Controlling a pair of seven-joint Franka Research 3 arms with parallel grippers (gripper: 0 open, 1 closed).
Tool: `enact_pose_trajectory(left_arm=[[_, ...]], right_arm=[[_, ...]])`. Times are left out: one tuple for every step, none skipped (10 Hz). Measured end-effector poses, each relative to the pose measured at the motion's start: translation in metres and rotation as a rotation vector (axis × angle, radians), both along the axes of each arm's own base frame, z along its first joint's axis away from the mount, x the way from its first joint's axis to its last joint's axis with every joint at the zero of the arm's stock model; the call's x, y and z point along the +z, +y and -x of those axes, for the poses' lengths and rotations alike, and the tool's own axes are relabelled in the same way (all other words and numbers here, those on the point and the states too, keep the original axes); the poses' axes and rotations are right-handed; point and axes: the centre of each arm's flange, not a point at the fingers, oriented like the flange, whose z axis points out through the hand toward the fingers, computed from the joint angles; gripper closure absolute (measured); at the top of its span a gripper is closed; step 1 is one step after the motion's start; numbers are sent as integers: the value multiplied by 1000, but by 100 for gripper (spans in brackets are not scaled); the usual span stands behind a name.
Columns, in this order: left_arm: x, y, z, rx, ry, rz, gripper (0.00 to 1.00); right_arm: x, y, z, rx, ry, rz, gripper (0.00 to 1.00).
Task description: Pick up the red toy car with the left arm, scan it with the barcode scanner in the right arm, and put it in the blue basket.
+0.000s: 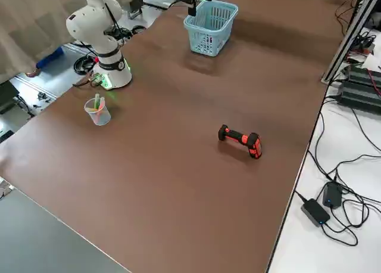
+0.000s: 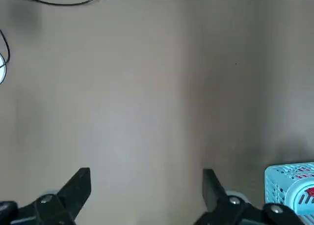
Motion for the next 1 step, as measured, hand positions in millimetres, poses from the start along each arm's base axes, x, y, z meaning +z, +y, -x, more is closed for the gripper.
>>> enact_pose_trajectory(left_arm=[[0,0,0,0,5,0,0]], right_arm=[[0,0,0,0,0,0,0]])
